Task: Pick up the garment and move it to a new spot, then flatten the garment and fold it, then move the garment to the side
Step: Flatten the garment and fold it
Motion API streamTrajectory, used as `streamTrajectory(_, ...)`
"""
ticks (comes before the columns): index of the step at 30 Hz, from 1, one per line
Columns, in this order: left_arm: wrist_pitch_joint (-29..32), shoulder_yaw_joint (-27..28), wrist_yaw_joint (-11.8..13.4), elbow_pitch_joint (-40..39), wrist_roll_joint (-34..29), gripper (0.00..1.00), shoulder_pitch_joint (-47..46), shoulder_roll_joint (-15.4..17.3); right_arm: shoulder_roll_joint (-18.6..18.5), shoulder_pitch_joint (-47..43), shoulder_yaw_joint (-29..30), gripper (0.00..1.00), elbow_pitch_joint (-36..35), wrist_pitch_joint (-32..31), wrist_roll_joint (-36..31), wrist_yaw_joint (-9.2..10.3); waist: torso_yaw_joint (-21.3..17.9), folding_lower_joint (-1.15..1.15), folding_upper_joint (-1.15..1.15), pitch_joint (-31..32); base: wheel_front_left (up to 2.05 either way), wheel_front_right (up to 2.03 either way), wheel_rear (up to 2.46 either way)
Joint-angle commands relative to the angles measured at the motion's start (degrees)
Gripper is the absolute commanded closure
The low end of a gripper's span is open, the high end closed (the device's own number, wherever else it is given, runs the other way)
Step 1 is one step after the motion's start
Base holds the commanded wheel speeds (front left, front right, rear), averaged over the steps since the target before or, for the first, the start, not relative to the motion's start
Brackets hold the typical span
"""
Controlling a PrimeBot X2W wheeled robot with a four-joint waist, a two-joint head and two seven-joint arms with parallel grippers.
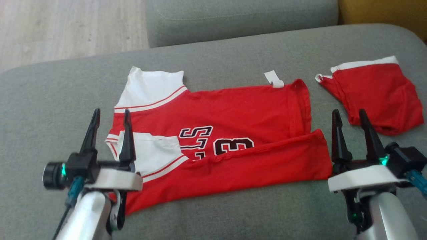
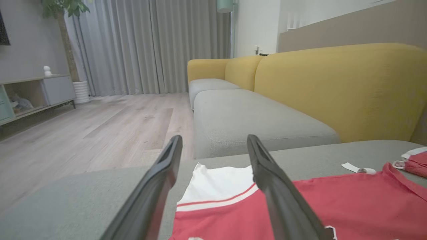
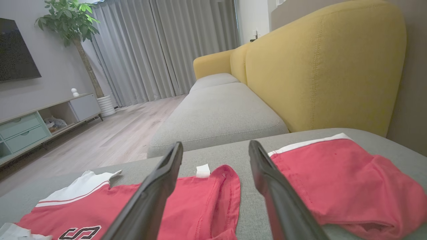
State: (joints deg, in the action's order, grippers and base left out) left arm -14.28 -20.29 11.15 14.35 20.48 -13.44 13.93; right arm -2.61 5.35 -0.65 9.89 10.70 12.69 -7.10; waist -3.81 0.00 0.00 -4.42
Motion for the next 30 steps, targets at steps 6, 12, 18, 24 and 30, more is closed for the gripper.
streamTrajectory(6, 0.59, 1.76, -2.67, 0.53, -2.08, 0.0, -10.01, 3.66, -0.27, 4.8, -1.86, 0.0, -1.57, 1.87, 0.68, -0.39, -2.28, 0.0, 0.0, -2.99, 0.0, 0.0, 0.0)
streamTrajectory(12, 9.33, -0.41, -8.88, 6.87, -3.25, 0.0, -21.59, 8.43, -0.27, 7.26, -3.08, 0.0, -2.06, 2.75, 1.71, -0.39, -4.57, 0.0, 0.0, -7.3, 0.0, 0.0, 0.0)
streamTrajectory(18, 21.42, -2.16, -16.11, 16.37, -1.74, 0.0, -33.02, 12.71, -0.27, 9.74, -5.1, 0.0, -2.46, 3.45, 2.87, -0.39, -7.43, 0.0, 0.0, -11.96, 0.0, 0.0, 0.0)
streamTrajectory(24, 33.28, -5.31, -18.48, 24.57, 2.44, 0.0, -41.89, 15.84, -0.27, 11.34, -7.14, 0.0, -2.58, 3.95, 3.83, -0.39, -9.86, 0.0, 0.0, -16.25, 0.0, 0.0, 0.0)
streamTrajectory(30, 39.19, -10.58, -18.61, 28.7, 6.7, 0.0, -45.93, 20.04, -0.27, 12.48, -9.42, 0.0, -2.56, 4.21, 5.21, -0.39, -12.42, 0.0, 0.0, -19.06, 0.0, 0.0, 0.0)
